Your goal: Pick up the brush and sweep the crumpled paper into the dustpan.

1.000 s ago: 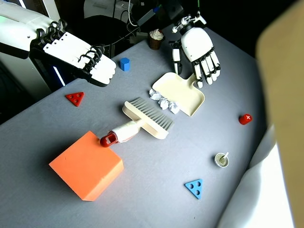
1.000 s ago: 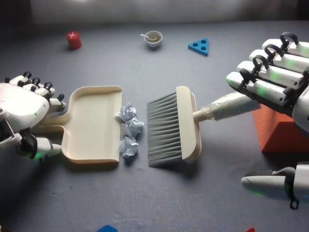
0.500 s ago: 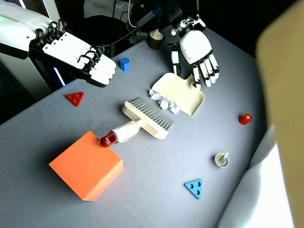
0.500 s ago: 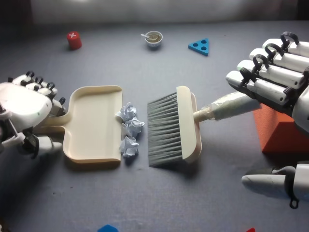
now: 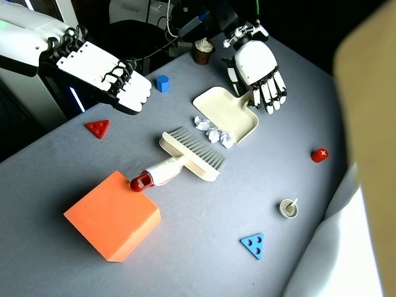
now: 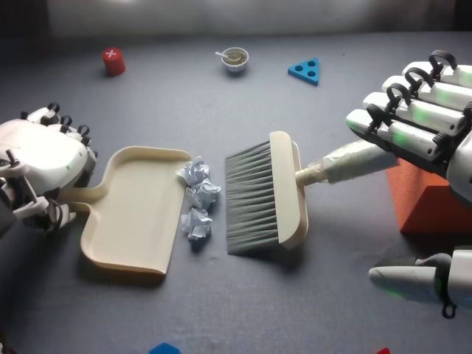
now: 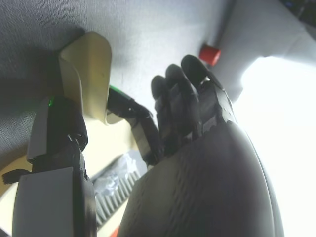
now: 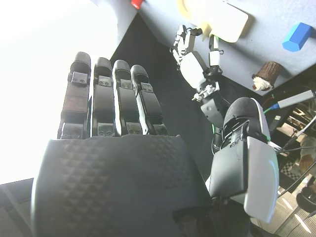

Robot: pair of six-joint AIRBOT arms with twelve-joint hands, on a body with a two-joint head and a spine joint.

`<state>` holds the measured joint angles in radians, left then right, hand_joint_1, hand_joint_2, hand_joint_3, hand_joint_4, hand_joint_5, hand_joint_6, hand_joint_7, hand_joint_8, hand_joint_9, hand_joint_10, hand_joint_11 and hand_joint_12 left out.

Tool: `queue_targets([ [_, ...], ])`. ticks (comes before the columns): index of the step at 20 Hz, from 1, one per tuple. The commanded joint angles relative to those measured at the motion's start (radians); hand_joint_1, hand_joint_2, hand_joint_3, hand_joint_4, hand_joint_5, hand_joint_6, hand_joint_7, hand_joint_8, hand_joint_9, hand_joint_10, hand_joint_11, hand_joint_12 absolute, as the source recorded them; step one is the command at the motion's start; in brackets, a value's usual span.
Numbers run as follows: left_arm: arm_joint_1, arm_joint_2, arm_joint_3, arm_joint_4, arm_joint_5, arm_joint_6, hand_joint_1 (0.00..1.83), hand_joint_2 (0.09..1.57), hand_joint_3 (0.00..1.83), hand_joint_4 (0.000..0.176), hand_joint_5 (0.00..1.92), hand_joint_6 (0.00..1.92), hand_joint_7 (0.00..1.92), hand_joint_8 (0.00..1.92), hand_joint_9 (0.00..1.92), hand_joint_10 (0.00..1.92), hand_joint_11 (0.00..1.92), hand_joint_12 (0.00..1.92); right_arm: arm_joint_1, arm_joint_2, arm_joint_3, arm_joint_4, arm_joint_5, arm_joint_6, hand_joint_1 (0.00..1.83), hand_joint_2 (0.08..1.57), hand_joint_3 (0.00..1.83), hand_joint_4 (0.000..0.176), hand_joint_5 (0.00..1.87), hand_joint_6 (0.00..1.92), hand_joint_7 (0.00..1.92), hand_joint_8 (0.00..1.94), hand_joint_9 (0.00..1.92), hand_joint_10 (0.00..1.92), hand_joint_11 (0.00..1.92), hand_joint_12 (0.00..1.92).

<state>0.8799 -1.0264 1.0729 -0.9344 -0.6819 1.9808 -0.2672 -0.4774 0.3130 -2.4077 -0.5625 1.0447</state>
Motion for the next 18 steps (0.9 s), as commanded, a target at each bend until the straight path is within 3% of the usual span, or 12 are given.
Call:
queue_targets([
  [1, -0.016, -0.004, 0.005, 0.030, -0.062, 0.020, 0.99, 1.20, 0.00, 0.062, 0.81, 1.24, 0.37, 0.00, 0.28, 0.00, 0.00, 0.68, 0.008, 0.009, -0.006, -0.037, -0.093, -0.002, 0.02, 1.02, 0.00, 0.000, 0.11, 0.00, 0.12, 0.00, 0.13, 0.00, 0.16, 0.01],
  [2, -0.029, -0.004, 0.004, 0.017, -0.045, 0.048, 1.04, 1.19, 0.00, 0.000, 0.85, 1.18, 0.38, 0.00, 0.30, 0.00, 0.00, 0.71, 0.008, 0.009, -0.006, -0.037, -0.093, -0.002, 0.03, 1.02, 0.00, 0.000, 0.11, 0.00, 0.12, 0.00, 0.12, 0.00, 0.16, 0.01],
  [3, -0.047, -0.001, 0.001, -0.011, -0.021, 0.106, 1.05, 1.18, 0.00, 0.000, 0.86, 1.16, 0.39, 0.00, 0.31, 0.00, 0.00, 0.74, 0.008, 0.009, -0.006, -0.037, -0.093, -0.002, 0.04, 1.02, 0.00, 0.000, 0.12, 0.00, 0.13, 0.01, 0.14, 0.01, 0.17, 0.01],
  [5, -0.059, 0.001, 0.000, -0.025, -0.012, 0.127, 1.00, 1.20, 0.00, 0.052, 0.82, 1.22, 0.38, 0.00, 0.29, 0.00, 0.00, 0.70, 0.008, 0.009, -0.006, -0.037, -0.094, -0.002, 0.09, 1.04, 0.00, 0.000, 0.14, 0.01, 0.15, 0.01, 0.15, 0.01, 0.17, 0.01],
  [6, -0.059, 0.001, 0.000, -0.031, -0.013, 0.127, 1.02, 1.18, 0.00, 0.043, 0.85, 1.19, 0.39, 0.00, 0.31, 0.00, 0.00, 0.74, 0.008, 0.008, -0.006, -0.036, -0.099, -0.002, 0.12, 1.05, 0.01, 0.000, 0.15, 0.01, 0.16, 0.01, 0.16, 0.01, 0.18, 0.01],
  [8, -0.059, 0.005, -0.002, -0.049, -0.016, 0.127, 0.92, 1.22, 0.01, 0.157, 0.76, 1.31, 0.32, 0.00, 0.26, 0.00, 0.00, 0.66, 0.008, 0.006, -0.007, -0.025, -0.121, -0.002, 0.19, 1.05, 0.00, 0.000, 0.17, 0.01, 0.18, 0.01, 0.19, 0.01, 0.21, 0.02],
  [11, -0.061, 0.006, 0.006, -0.067, -0.024, 0.127, 0.98, 1.20, 0.00, 0.090, 0.82, 1.23, 0.35, 0.01, 0.28, 0.01, 0.00, 0.68, -0.013, -0.016, -0.011, 0.000, -0.212, -0.004, 0.42, 1.05, 0.00, 0.000, 0.19, 0.01, 0.20, 0.01, 0.20, 0.01, 0.23, 0.03],
  [12, -0.064, 0.004, 0.013, -0.069, -0.023, 0.127, 1.02, 1.19, 0.00, 0.022, 0.84, 1.20, 0.36, 0.00, 0.28, 0.00, 0.00, 0.68, -0.027, -0.028, -0.011, 0.003, -0.231, -0.028, 0.46, 1.04, 0.00, 0.000, 0.19, 0.01, 0.21, 0.01, 0.21, 0.01, 0.24, 0.03],
  [14, -0.072, -0.001, 0.028, -0.069, -0.018, 0.128, 1.03, 1.19, 0.00, 0.008, 0.85, 1.19, 0.35, 0.00, 0.27, 0.00, 0.00, 0.68, -0.068, -0.074, -0.016, 0.040, -0.309, -0.150, 0.54, 1.03, 0.00, 0.000, 0.18, 0.00, 0.20, 0.00, 0.20, 0.01, 0.23, 0.03],
  [15, -0.078, -0.004, 0.036, -0.069, -0.012, 0.134, 1.01, 1.19, 0.00, 0.042, 0.84, 1.21, 0.36, 0.00, 0.28, 0.00, 0.00, 0.70, -0.090, -0.091, -0.017, 0.040, -0.343, -0.163, 0.62, 1.03, 0.00, 0.000, 0.18, 0.00, 0.20, 0.01, 0.20, 0.00, 0.23, 0.02],
  [17, -0.090, -0.007, 0.053, -0.069, 0.007, 0.143, 1.00, 1.19, 0.00, 0.049, 0.83, 1.21, 0.36, 0.00, 0.28, 0.00, 0.00, 0.70, -0.124, -0.130, -0.011, 0.038, -0.423, -0.183, 0.64, 1.02, 0.00, 0.000, 0.18, 0.00, 0.20, 0.01, 0.20, 0.00, 0.23, 0.02],
  [18, -0.094, -0.007, 0.057, -0.069, 0.008, 0.144, 0.96, 1.21, 0.00, 0.098, 0.79, 1.27, 0.34, 0.00, 0.28, 0.00, 0.00, 0.69, -0.144, -0.157, -0.004, 0.027, -0.481, -0.186, 0.69, 1.03, 0.00, 0.000, 0.15, 0.00, 0.16, 0.00, 0.17, 0.00, 0.19, 0.01],
])
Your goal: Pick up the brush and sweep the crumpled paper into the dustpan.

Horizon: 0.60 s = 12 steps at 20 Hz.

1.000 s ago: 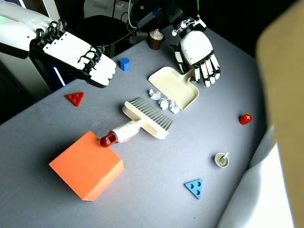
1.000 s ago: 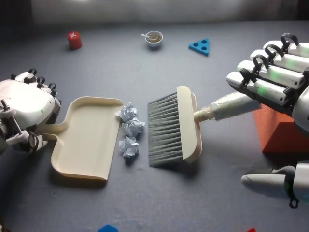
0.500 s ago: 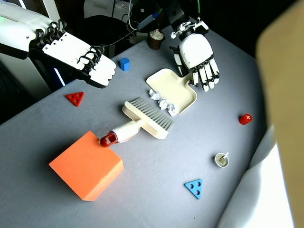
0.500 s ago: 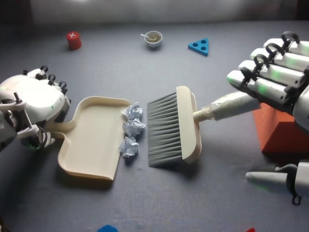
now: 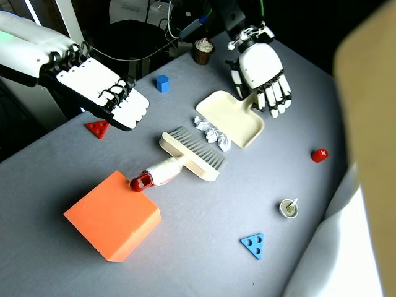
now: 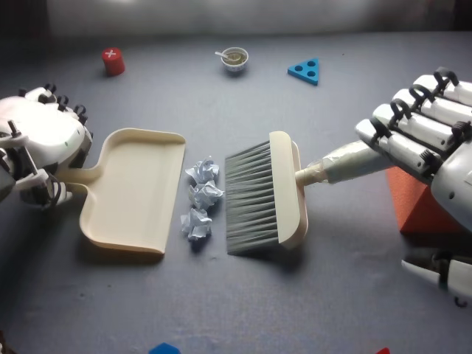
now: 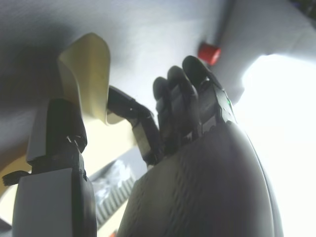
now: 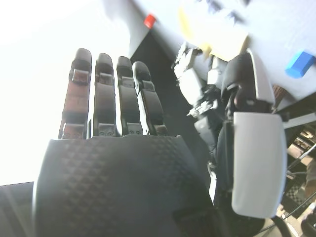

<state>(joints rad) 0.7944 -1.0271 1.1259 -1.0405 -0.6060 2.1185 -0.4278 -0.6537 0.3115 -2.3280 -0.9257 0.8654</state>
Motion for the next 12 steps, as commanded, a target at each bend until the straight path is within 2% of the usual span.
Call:
queue_targets([
  [1, -0.016, -0.007, 0.007, 0.038, -0.069, 0.012, 0.98, 1.21, 0.00, 0.068, 0.81, 1.25, 0.35, 0.01, 0.28, 0.00, 0.00, 0.68, -0.006, -0.006, 0.006, -0.088, -0.168, -0.008, 0.85, 1.02, 0.00, 0.000, 0.14, 0.00, 0.13, 0.00, 0.14, 0.00, 0.18, 0.00],
  [2, -0.026, -0.009, 0.009, 0.040, -0.068, 0.029, 0.99, 1.20, 0.00, 0.065, 0.82, 1.23, 0.36, 0.01, 0.28, 0.00, 0.00, 0.67, -0.031, -0.028, 0.014, -0.127, -0.196, -0.016, 1.00, 0.96, 0.00, 0.000, 0.20, 0.01, 0.18, 0.01, 0.19, 0.01, 0.23, 0.02],
  [3, -0.040, -0.012, 0.012, 0.050, -0.058, 0.047, 1.01, 1.19, 0.00, 0.045, 0.83, 1.21, 0.36, 0.00, 0.28, 0.00, 0.00, 0.71, -0.066, -0.061, 0.028, -0.168, -0.241, -0.036, 1.02, 0.97, 0.00, 0.000, 0.19, 0.00, 0.16, 0.00, 0.18, 0.00, 0.22, 0.02],
  [4, -0.049, -0.016, 0.015, 0.056, -0.050, 0.055, 0.94, 1.21, 0.00, 0.150, 0.79, 1.28, 0.34, 0.00, 0.28, 0.00, 0.00, 0.71, -0.094, -0.085, 0.043, -0.196, -0.276, -0.042, 1.03, 1.00, 0.01, 0.000, 0.20, 0.00, 0.16, 0.00, 0.17, 0.00, 0.21, 0.01],
  [5, -0.055, -0.019, 0.019, 0.060, -0.043, 0.055, 0.94, 1.21, 0.00, 0.147, 0.80, 1.26, 0.35, 0.00, 0.29, 0.00, 0.00, 0.72, -0.116, -0.104, 0.059, -0.220, -0.308, -0.042, 1.05, 1.01, 0.01, 0.000, 0.20, 0.00, 0.15, 0.00, 0.17, 0.00, 0.21, 0.01],
  [6, -0.062, -0.023, 0.023, 0.063, -0.039, 0.056, 0.99, 1.19, 0.00, 0.086, 0.84, 1.20, 0.37, 0.01, 0.31, 0.01, 0.02, 0.74, -0.135, -0.129, 0.081, -0.231, -0.342, -0.041, 1.06, 1.01, 0.01, 0.000, 0.20, 0.00, 0.16, 0.00, 0.18, 0.01, 0.21, 0.01],
  [8, -0.075, -0.028, 0.029, 0.061, -0.037, 0.065, 0.98, 1.20, 0.00, 0.081, 0.81, 1.24, 0.35, 0.00, 0.28, 0.00, 0.00, 0.71, -0.159, -0.187, 0.132, -0.248, -0.396, -0.042, 1.06, 1.01, 0.00, 0.000, 0.19, 0.00, 0.13, 0.00, 0.16, 0.00, 0.21, 0.01],
  [9, -0.080, -0.029, 0.031, 0.060, -0.035, 0.068, 0.97, 1.21, 0.00, 0.101, 0.80, 1.26, 0.34, 0.00, 0.28, 0.00, 0.00, 0.71, -0.169, -0.217, 0.157, -0.253, -0.414, -0.044, 1.07, 0.99, 0.00, 0.000, 0.21, 0.01, 0.15, 0.01, 0.17, 0.01, 0.23, 0.02],
  [10, -0.084, -0.030, 0.033, 0.059, -0.030, 0.071, 0.99, 1.20, 0.00, 0.081, 0.82, 1.23, 0.35, 0.00, 0.29, 0.00, 0.00, 0.73, -0.174, -0.236, 0.174, -0.252, -0.415, -0.044, 1.05, 1.01, 0.01, 0.000, 0.20, 0.01, 0.13, 0.00, 0.15, 0.00, 0.21, 0.01],
  [11, -0.085, -0.030, 0.034, 0.055, -0.031, 0.071, 0.99, 1.20, 0.00, 0.075, 0.83, 1.22, 0.35, 0.00, 0.29, 0.00, 0.01, 0.74, -0.178, -0.249, 0.183, -0.247, -0.418, -0.044, 1.04, 1.01, 0.00, 0.000, 0.21, 0.01, 0.13, 0.00, 0.15, 0.00, 0.21, 0.01],
  [12, -0.086, -0.030, 0.034, 0.053, -0.032, 0.071, 1.00, 1.20, 0.00, 0.049, 0.83, 1.22, 0.36, 0.01, 0.30, 0.00, 0.02, 0.75, -0.185, -0.276, 0.203, -0.243, -0.420, -0.044, 1.04, 1.01, 0.00, 0.000, 0.20, 0.00, 0.12, 0.00, 0.15, 0.00, 0.21, 0.01],
])
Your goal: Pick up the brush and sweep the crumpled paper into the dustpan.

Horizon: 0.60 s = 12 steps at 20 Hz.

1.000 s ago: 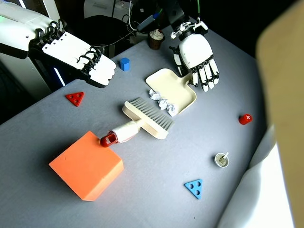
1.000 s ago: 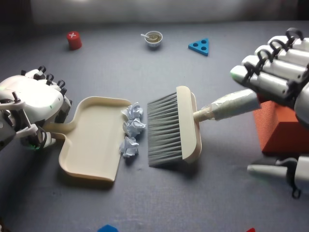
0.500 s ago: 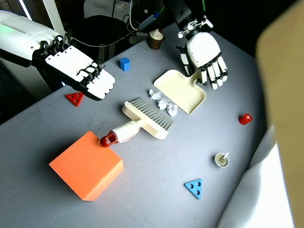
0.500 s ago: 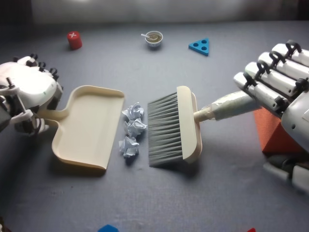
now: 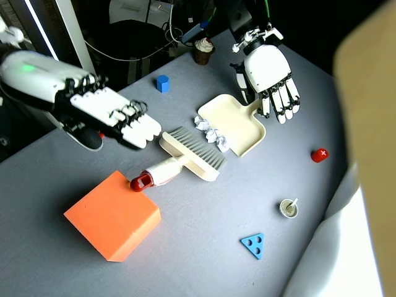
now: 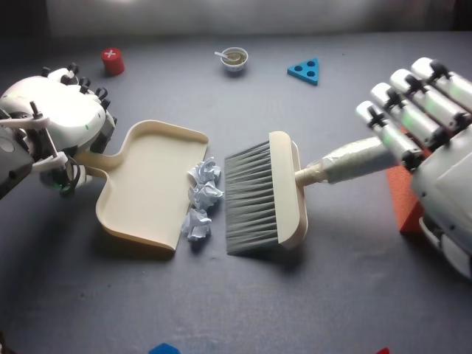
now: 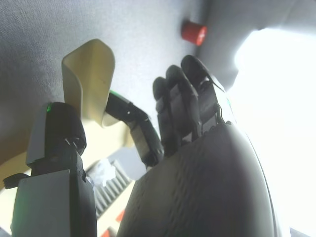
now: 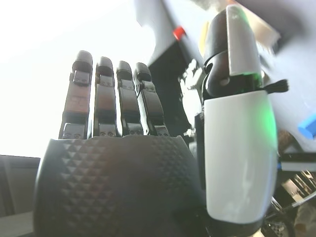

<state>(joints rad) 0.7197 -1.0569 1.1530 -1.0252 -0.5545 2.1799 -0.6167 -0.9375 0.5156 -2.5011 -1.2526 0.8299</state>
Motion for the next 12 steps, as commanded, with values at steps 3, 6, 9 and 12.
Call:
queue_targets([
  [3, -0.012, -0.001, 0.008, 0.034, -0.087, 0.009, 0.97, 1.21, 0.00, 0.076, 0.79, 1.27, 0.33, 0.00, 0.26, 0.00, 0.00, 0.69, -0.006, -0.057, 0.052, -0.065, -0.116, -0.008, 1.01, 1.00, 0.00, 0.000, 0.22, 0.01, 0.14, 0.01, 0.17, 0.01, 0.23, 0.02],
  [6, -0.014, -0.002, 0.010, 0.025, -0.087, 0.009, 0.99, 1.20, 0.00, 0.067, 0.82, 1.22, 0.35, 0.00, 0.28, 0.00, 0.00, 0.70, -0.020, -0.134, 0.117, -0.099, -0.130, -0.008, 1.00, 1.01, 0.00, 0.000, 0.22, 0.00, 0.16, 0.00, 0.17, 0.00, 0.21, 0.01],
  [9, -0.016, -0.001, 0.009, 0.020, -0.085, 0.009, 0.98, 1.20, 0.00, 0.102, 0.82, 1.23, 0.34, 0.00, 0.28, 0.00, 0.00, 0.72, -0.016, -0.188, 0.169, -0.119, -0.133, -0.008, 1.00, 0.99, 0.00, 0.000, 0.20, 0.01, 0.15, 0.01, 0.16, 0.01, 0.22, 0.01],
  [12, -0.017, -0.002, 0.009, 0.019, -0.078, 0.009, 0.95, 1.22, 0.00, 0.106, 0.77, 1.30, 0.33, 0.00, 0.27, 0.01, 0.00, 0.70, -0.005, -0.242, 0.229, -0.119, -0.133, -0.008, 0.96, 1.02, 0.01, 0.000, 0.18, 0.00, 0.14, 0.00, 0.15, 0.00, 0.21, 0.01],
])
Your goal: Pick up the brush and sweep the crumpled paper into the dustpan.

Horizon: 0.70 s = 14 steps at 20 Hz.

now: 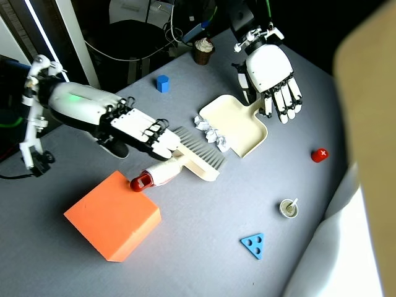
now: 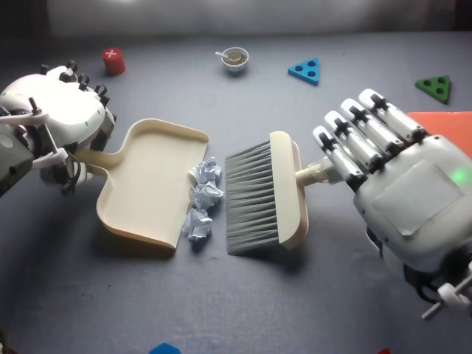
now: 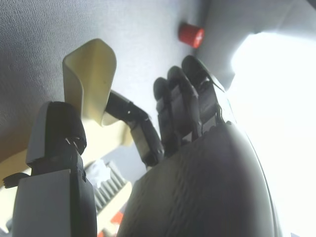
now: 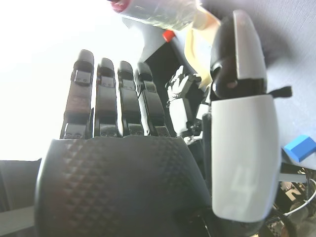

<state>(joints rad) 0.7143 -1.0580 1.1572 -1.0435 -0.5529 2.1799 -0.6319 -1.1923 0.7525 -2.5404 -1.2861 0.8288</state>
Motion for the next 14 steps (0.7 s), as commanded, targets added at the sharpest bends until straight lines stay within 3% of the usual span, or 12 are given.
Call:
queue_targets([
  [1, -0.011, 0.000, 0.004, 0.037, -0.076, 0.009, 0.96, 1.21, 0.00, 0.118, 0.79, 1.27, 0.34, 0.00, 0.27, 0.01, 0.00, 0.70, 0.010, -0.002, 0.013, -0.081, -0.099, -0.007, 0.99, 1.00, 0.00, 0.000, 0.21, 0.01, 0.17, 0.01, 0.17, 0.01, 0.24, 0.02],
  [2, -0.010, 0.002, 0.004, 0.037, -0.071, 0.009, 0.98, 1.20, 0.00, 0.075, 0.81, 1.24, 0.35, 0.01, 0.28, 0.01, 0.00, 0.70, 0.010, -0.014, 0.036, -0.082, -0.099, -0.007, 0.98, 1.01, 0.00, 0.000, 0.18, 0.00, 0.15, 0.00, 0.19, 0.01, 0.25, 0.03],
  [3, -0.009, 0.003, 0.003, 0.037, -0.071, 0.009, 0.96, 1.21, 0.00, 0.106, 0.80, 1.26, 0.33, 0.00, 0.26, 0.00, 0.00, 0.68, 0.010, -0.022, 0.060, -0.083, -0.098, -0.007, 1.02, 0.98, 0.00, 0.000, 0.20, 0.01, 0.16, 0.01, 0.18, 0.01, 0.25, 0.02],
  [4, -0.009, 0.003, 0.003, 0.037, -0.071, 0.009, 0.96, 1.21, 0.00, 0.111, 0.79, 1.27, 0.33, 0.00, 0.26, 0.00, 0.00, 0.68, 0.010, -0.026, 0.071, -0.083, -0.096, -0.007, 0.99, 1.00, 0.00, 0.000, 0.17, 0.00, 0.13, 0.00, 0.15, 0.00, 0.22, 0.01],
  [5, -0.009, 0.005, 0.003, 0.037, -0.071, 0.009, 0.94, 1.22, 0.00, 0.133, 0.78, 1.28, 0.34, 0.00, 0.27, 0.00, 0.00, 0.69, 0.010, -0.035, 0.088, -0.083, -0.090, -0.007, 0.98, 1.01, 0.01, 0.000, 0.17, 0.00, 0.15, 0.01, 0.17, 0.01, 0.22, 0.01],
  [7, -0.009, 0.007, 0.001, 0.037, -0.073, 0.009, 0.95, 1.22, 0.00, 0.109, 0.78, 1.29, 0.35, 0.00, 0.29, 0.01, 0.00, 0.72, 0.010, -0.060, 0.122, -0.083, -0.085, -0.007, 0.97, 1.01, 0.00, 0.000, 0.19, 0.00, 0.16, 0.01, 0.18, 0.01, 0.24, 0.02],
  [9, -0.014, 0.007, -0.001, 0.037, -0.076, 0.009, 0.95, 1.22, 0.00, 0.118, 0.77, 1.30, 0.35, 0.00, 0.28, 0.00, 0.00, 0.70, 0.010, -0.084, 0.155, -0.083, -0.079, -0.007, 0.96, 1.00, 0.00, 0.000, 0.17, 0.00, 0.14, 0.00, 0.16, 0.00, 0.23, 0.01],
  [10, -0.018, 0.007, -0.001, 0.040, -0.076, 0.009, 0.95, 1.22, 0.00, 0.104, 0.77, 1.30, 0.35, 0.00, 0.28, 0.00, 0.00, 0.71, 0.010, -0.097, 0.174, -0.086, -0.078, -0.007, 1.01, 0.99, 0.00, 0.000, 0.20, 0.01, 0.16, 0.01, 0.17, 0.01, 0.23, 0.02],
  [11, -0.022, 0.007, -0.002, 0.044, -0.075, 0.009, 0.95, 1.22, 0.00, 0.103, 0.77, 1.30, 0.35, 0.00, 0.28, 0.00, 0.00, 0.71, 0.010, -0.109, 0.192, -0.092, -0.076, -0.007, 1.01, 0.99, 0.00, 0.000, 0.20, 0.01, 0.18, 0.01, 0.20, 0.01, 0.23, 0.01],
  [12, -0.024, 0.007, -0.003, 0.046, -0.075, 0.009, 0.96, 1.23, 0.00, 0.086, 0.77, 1.31, 0.35, 0.00, 0.28, 0.00, 0.00, 0.71, 0.010, -0.119, 0.207, -0.096, -0.076, -0.007, 0.97, 1.02, 0.01, 0.000, 0.17, 0.00, 0.14, 0.00, 0.17, 0.00, 0.20, 0.00],
  [13, -0.027, 0.008, -0.005, 0.046, -0.074, 0.009, 0.99, 1.21, 0.00, 0.056, 0.81, 1.25, 0.37, 0.00, 0.31, 0.00, 0.01, 0.75, 0.010, -0.135, 0.227, -0.096, -0.071, -0.007, 0.97, 1.00, 0.00, 0.000, 0.18, 0.01, 0.16, 0.01, 0.18, 0.01, 0.23, 0.02],
  [14, -0.031, 0.009, -0.006, 0.046, -0.075, 0.009, 0.96, 1.21, 0.00, 0.099, 0.79, 1.28, 0.35, 0.00, 0.30, 0.00, 0.00, 0.76, 0.011, -0.145, 0.242, -0.096, -0.061, -0.007, 0.99, 1.00, 0.00, 0.000, 0.19, 0.01, 0.16, 0.01, 0.18, 0.01, 0.22, 0.01],
])
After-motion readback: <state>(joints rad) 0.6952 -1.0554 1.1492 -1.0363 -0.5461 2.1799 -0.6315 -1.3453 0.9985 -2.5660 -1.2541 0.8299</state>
